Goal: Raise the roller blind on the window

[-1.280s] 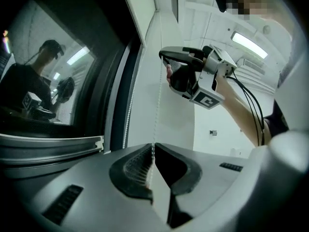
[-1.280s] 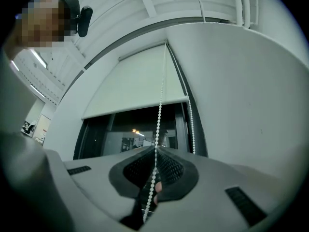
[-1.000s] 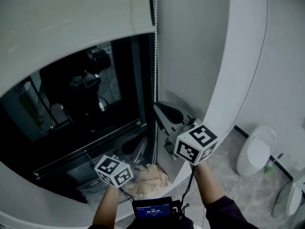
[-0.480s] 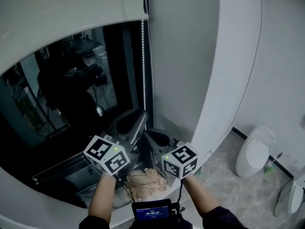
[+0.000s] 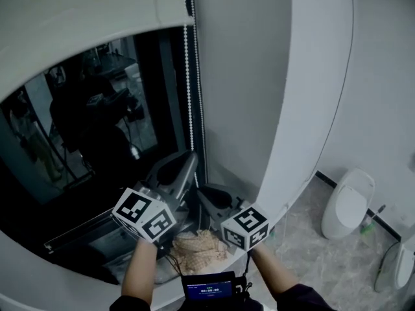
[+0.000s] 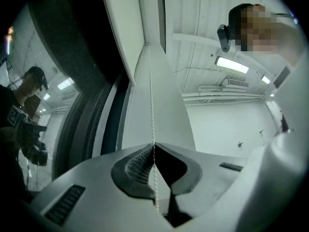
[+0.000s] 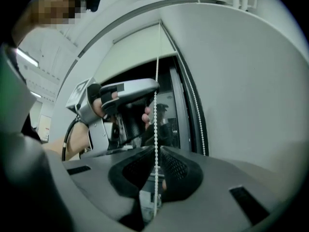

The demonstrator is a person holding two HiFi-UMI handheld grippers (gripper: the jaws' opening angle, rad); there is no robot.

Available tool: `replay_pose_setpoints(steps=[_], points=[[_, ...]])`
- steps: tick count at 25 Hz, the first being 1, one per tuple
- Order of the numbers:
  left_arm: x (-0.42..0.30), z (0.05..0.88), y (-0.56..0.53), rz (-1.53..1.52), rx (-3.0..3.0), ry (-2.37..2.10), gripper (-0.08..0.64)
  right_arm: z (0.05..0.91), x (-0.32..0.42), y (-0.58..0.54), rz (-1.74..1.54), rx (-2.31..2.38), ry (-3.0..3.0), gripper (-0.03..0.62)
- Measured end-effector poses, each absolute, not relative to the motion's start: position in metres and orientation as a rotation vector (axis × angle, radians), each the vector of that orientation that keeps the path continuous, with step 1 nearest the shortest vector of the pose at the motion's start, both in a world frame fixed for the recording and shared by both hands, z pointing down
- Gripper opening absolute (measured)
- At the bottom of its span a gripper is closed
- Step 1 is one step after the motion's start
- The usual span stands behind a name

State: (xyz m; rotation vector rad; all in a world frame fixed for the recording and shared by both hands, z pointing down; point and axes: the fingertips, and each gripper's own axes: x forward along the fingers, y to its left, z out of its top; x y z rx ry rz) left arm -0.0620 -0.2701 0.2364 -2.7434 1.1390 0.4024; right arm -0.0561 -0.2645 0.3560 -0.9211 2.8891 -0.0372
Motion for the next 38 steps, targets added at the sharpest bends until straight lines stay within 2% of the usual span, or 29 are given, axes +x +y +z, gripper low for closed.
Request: replay_pose_setpoints(steps=[5,13,18,20,23,26,29,38], points=[[-0.078,0.258,-0.270,0.384,-2.756,1.184,0.011,0.325,-0.044,-0.261,-0.037,-0.859,2.831,0.040],[-0.048,0.384,-0.264,0.045,-2.885,1.207,0.011,0.212,-0.042,-0.265,0.162,-0.812,2.711,0.063],[-0.054,0.417,-0.256,0.036,-2.947,1.240,0.011,0.190,-0.042,-0.268,0.221,-0.861,2.657,0.061],[-0.057,0.416,-0.255,0.036,-2.941,1.240,0.011,0.189,-0.045,-0.266,0.243,-0.869,2.659,0.021],[-0.061,0.414,-0.250,0.066,-2.941,1.172,0.012,0.191,-0.047,-0.267,0.285,-0.909,2.649,0.017],[-0.077,0.400,-0.249,0.224,-2.991,1.154,0.012,0.196,-0.045,-0.269,0.378,-0.983,2.654,0.017],[-0.096,0.358,-0.257,0.400,-2.972,1.192,0.012,0.217,-0.051,-0.269,0.357,-0.965,2.707,0.017],[-0.092,0.234,-0.265,0.435,-2.752,1.134,0.014,0.328,-0.081,-0.267,0.229,-0.970,2.891,0.017]])
